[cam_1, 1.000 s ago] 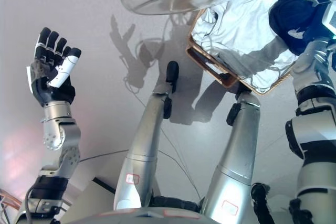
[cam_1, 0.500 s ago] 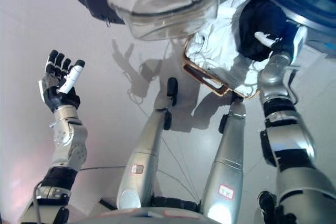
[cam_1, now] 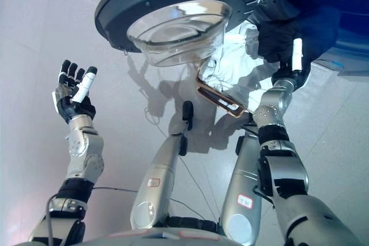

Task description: Put the clothes in the basket into the washing machine.

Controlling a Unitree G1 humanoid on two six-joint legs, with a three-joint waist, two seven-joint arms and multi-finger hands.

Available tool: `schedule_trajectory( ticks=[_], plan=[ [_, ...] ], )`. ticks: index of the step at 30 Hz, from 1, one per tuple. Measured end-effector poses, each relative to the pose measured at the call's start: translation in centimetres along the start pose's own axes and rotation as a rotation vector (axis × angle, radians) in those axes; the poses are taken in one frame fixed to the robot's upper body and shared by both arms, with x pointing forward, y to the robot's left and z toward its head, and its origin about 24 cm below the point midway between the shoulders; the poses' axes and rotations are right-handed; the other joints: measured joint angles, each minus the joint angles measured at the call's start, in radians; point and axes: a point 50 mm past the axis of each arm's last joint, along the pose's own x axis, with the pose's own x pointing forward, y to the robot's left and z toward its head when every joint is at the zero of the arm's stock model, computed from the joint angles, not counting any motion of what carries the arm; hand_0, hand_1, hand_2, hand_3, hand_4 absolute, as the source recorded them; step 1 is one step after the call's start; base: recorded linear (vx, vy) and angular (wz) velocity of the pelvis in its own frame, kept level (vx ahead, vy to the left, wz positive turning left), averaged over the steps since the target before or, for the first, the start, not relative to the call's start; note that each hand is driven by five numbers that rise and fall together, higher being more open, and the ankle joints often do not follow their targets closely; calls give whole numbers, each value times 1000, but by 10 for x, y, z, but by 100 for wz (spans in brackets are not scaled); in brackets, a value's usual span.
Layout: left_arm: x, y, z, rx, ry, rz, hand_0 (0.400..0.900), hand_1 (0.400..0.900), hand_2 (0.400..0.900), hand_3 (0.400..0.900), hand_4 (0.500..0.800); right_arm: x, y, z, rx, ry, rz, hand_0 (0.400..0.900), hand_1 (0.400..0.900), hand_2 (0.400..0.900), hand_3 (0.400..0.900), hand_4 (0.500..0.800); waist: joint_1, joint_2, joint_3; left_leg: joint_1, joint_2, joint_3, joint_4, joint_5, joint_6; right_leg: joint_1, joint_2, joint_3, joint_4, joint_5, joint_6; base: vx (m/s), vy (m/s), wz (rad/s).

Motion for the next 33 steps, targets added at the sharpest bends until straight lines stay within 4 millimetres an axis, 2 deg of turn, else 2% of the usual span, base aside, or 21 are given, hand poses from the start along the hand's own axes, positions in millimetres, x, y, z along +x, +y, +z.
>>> schedule_trajectory(
  ticks=[4,10,19,20,21,33],
  plan=[
    [-2,2,0,3,1,3,900,900,900,900,800,11,18,15,84,-57,2,400,400,400,400,500,7,2,-1,8,-5,0,-33,20,4,8,-8,-5,-25,14,2,24,13,5],
    [-3,3,0,4,2,-7,900,900,900,900,800,33,53,64,133,-186,2,400,400,400,400,500,32,4,-3,8,-14,-2,-68,38,8,9,-18,-11,-58,30,10,15,4,2],
    [-3,0,6,-8,-22,-26,900,900,900,900,800,40,109,117,224,-314,60,400,400,400,400,500,55,5,-3,8,-16,-7,-85,41,9,10,-22,-20,-71,34,12,4,8,-2],
    [-3,0,7,-8,-24,-27,900,900,900,900,800,39,113,120,225,-324,68,712,712,712,712,687,55,5,-3,8,-16,-6,-86,41,9,10,-22,-19,-71,34,12,0,0,0],
    [-3,0,7,-8,-25,-27,900,900,900,900,800,39,114,123,210,-336,71,900,900,900,900,800,56,5,-3,8,-16,-6,-86,41,10,10,-22,-19,-71,34,12,0,0,0],
    [-3,-3,11,-19,-42,-38,900,900,900,900,800,44,104,117,111,-315,-1,900,900,900,900,800,53,5,-3,-6,-14,-6,-87,41,10,5,-19,-21,-91,44,12,3,-1,0]
  ],
)
